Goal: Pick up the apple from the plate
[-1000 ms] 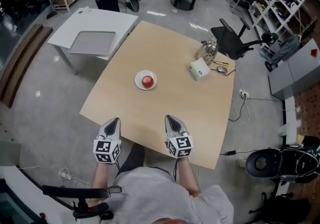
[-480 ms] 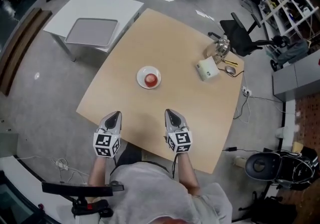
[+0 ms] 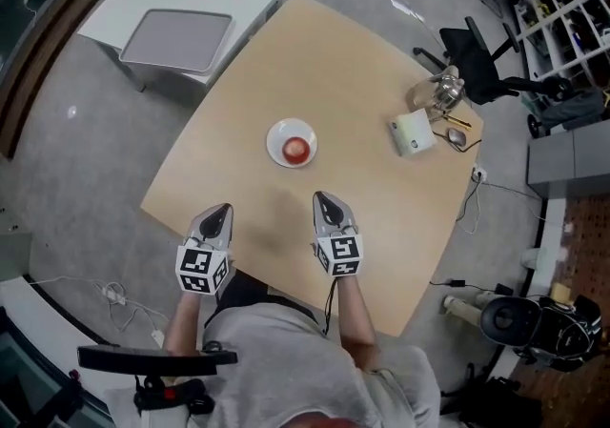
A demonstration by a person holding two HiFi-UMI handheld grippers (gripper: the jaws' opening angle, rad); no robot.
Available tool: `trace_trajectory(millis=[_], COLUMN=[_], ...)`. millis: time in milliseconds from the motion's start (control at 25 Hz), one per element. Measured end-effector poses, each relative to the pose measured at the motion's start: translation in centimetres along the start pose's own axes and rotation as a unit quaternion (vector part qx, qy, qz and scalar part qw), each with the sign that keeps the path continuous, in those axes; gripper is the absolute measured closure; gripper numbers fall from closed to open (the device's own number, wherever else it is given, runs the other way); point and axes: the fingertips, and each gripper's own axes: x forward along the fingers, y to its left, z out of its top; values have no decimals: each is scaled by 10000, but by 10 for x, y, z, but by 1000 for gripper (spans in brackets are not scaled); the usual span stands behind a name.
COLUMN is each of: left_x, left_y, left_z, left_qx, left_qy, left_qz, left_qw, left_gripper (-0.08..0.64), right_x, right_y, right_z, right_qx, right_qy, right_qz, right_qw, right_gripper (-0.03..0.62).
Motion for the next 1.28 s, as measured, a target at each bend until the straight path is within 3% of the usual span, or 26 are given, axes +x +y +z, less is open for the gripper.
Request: trace_trajectory(millis=[320,520,960,1280], left_x=[11,20,27,34], left_y=[11,15,26,36], left_z=[-12,-14,-19,-25], left_qx=[-175,-228,-325,-477], left_qy=[146,215,318,412], left_qz=[91,96,214,300], left_qw=[9997,9995,9987,9976], left_gripper=[540,540,540,540], right_x=[45,70,110,132], right_y=[-11,-15,-14,-17], right_z=[-9,-11,-28,-37], right_qx=[-274,-545,-714,-788], right_qy=[243,419,602,644], right_qz=[115,191,482,477], right_qw=[9993,9975,9945,9937], right_gripper=[583,546,399,305])
